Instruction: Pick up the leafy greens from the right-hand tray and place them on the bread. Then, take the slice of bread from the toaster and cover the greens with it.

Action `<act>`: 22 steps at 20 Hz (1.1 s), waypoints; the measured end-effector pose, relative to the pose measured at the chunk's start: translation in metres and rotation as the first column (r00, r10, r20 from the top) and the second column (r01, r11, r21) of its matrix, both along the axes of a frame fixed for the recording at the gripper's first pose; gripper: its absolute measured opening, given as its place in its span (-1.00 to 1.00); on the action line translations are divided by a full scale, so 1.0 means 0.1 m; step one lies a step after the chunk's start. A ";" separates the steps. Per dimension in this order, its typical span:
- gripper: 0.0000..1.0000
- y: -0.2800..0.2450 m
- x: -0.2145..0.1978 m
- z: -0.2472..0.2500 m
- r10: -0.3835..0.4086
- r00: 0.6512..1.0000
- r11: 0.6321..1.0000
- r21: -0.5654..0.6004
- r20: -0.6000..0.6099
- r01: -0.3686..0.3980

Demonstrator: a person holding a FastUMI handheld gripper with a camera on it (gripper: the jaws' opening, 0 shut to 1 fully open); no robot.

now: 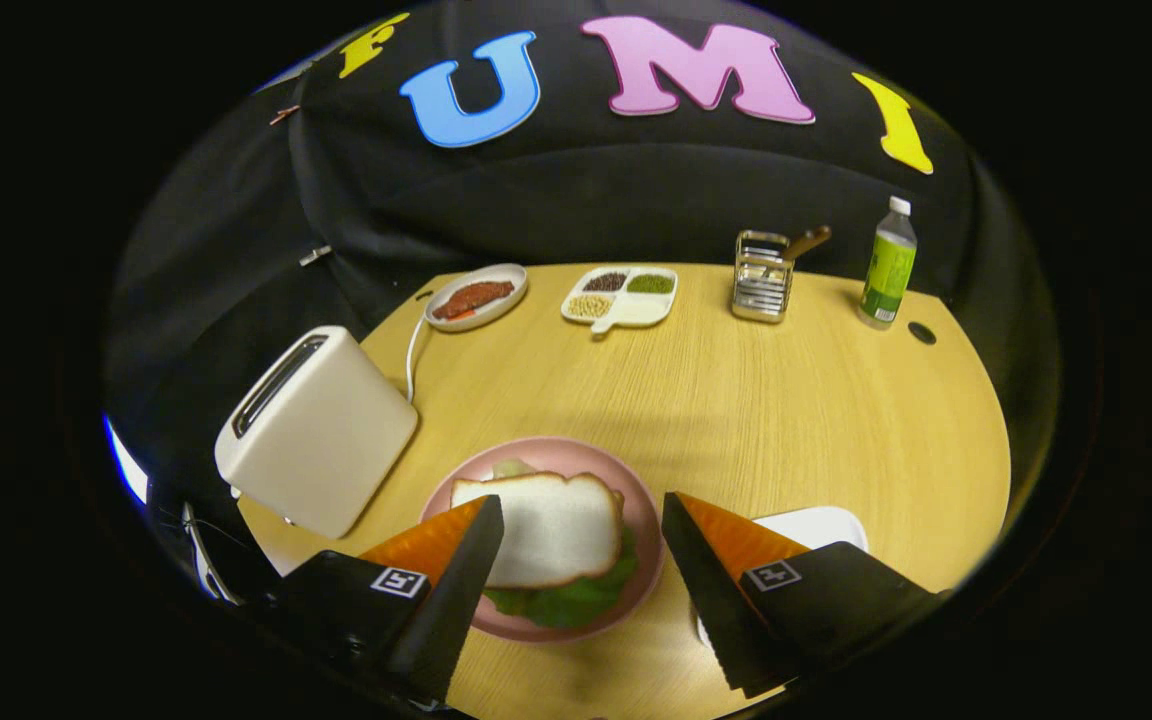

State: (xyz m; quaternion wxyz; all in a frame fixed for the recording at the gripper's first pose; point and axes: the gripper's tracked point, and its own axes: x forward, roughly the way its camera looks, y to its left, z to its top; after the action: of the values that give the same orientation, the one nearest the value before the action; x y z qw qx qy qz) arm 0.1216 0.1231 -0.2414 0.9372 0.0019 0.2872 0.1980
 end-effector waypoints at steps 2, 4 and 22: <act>0.98 -0.07 0.02 0.39 -0.007 0.995 1.000 0.012 0.098 0.006; 0.98 -0.16 0.00 0.80 -0.023 0.980 1.000 0.024 0.195 0.019; 0.97 -1.64 -1.06 3.21 -0.451 0.660 0.880 0.176 0.601 0.442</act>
State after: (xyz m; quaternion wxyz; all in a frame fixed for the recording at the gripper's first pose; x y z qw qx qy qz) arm 0.0153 -0.0412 0.0794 0.9975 0.0131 -0.0511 -0.0467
